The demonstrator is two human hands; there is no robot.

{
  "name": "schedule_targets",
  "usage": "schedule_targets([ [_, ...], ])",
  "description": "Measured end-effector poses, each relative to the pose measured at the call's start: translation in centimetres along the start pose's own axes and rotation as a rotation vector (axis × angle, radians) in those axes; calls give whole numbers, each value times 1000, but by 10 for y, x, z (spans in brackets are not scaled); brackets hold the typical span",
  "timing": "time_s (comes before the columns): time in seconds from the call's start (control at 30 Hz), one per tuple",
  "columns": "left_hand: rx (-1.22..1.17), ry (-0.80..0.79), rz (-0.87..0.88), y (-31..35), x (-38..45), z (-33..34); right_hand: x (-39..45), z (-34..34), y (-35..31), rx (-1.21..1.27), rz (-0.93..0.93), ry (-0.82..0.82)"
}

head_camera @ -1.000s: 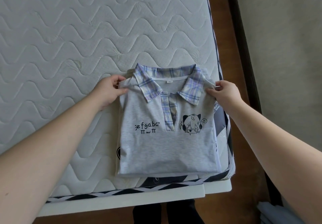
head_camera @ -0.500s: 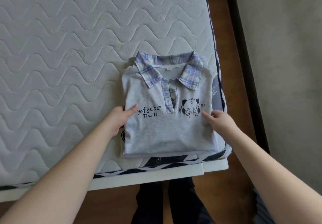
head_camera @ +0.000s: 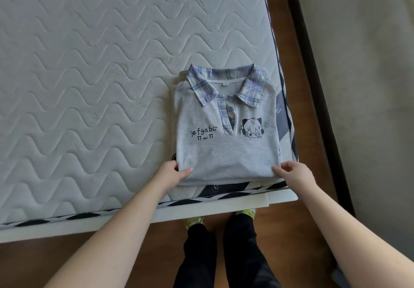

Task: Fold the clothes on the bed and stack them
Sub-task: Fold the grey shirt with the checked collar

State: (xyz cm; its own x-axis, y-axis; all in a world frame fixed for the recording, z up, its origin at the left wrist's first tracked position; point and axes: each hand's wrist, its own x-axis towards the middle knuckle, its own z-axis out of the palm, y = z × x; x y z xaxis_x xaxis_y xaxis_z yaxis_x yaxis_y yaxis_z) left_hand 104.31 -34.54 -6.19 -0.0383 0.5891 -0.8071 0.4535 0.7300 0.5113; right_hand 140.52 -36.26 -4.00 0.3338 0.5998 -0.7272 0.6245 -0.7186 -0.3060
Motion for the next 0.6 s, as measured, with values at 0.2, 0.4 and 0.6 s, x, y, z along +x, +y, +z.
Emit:
schedule_targets([
  [0.2,356,236,-15,-6,-38,-1,-43,-3,-11,-63,-31,79],
  [0.4,336,193,162,16,-122,-13,-126,-12,-48,-51,-130,-5],
  [0.6,934,257,541,41,-217,-26,-222,-11,-66,-380,-424,98],
])
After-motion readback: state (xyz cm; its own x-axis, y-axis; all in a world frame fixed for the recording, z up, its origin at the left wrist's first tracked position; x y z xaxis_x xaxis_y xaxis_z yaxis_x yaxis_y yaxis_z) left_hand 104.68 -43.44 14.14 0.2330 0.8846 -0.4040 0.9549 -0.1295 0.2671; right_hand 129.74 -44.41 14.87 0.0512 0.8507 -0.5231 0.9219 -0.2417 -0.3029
